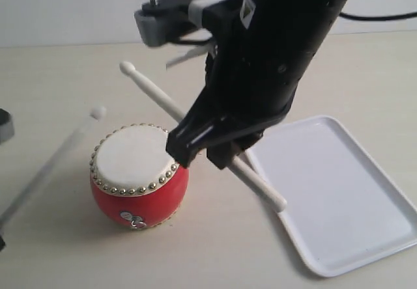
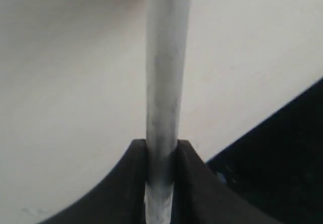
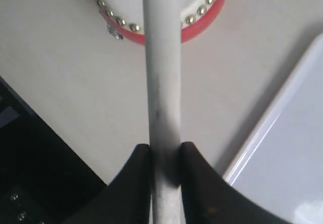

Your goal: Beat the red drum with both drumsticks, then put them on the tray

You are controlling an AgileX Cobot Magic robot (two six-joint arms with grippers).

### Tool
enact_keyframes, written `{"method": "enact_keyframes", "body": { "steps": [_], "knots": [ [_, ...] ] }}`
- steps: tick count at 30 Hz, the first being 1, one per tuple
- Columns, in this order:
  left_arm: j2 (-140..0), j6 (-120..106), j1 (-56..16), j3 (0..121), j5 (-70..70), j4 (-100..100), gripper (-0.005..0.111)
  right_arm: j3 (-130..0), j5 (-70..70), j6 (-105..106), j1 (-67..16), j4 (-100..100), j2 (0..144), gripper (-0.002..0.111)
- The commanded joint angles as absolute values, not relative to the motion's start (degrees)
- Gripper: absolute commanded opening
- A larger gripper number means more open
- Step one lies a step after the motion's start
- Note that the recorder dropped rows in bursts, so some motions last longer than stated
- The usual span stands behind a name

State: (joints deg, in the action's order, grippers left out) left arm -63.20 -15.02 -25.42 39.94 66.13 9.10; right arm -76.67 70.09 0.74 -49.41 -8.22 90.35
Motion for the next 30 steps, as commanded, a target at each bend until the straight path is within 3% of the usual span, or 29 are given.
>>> {"method": "enact_keyframes", "body": {
  "steps": [1, 9, 15, 24, 30],
  "knots": [
    [-52.14, -8.24, -23.64, 40.33, 68.51, -1.16, 0.000, -71.39, 69.96, 1.48, -49.55, -10.79, 94.87, 0.000],
    [-46.38, -10.94, -23.41, 40.21, 69.96, 2.12, 0.000, -70.49, 69.96, 4.47, -49.55, -13.48, 99.06, 0.000],
    [-57.21, -21.54, -23.79, 39.97, 68.42, 14.40, 0.000, -77.65, 69.96, 3.74, -49.55, -13.37, 90.27, 0.000],
    [-79.45, -22.26, -27.41, 40.07, 68.88, 12.76, 0.000, -82.84, 69.96, 2.84, -49.55, -12.81, 81.19, 0.000],
    [-79.07, -19.39, -27.41, 42.80, 69.96, 11.81, 0.000, -82.58, 69.96, 2.60, -49.55, -10.32, 81.57, 0.000]
  ]
}}
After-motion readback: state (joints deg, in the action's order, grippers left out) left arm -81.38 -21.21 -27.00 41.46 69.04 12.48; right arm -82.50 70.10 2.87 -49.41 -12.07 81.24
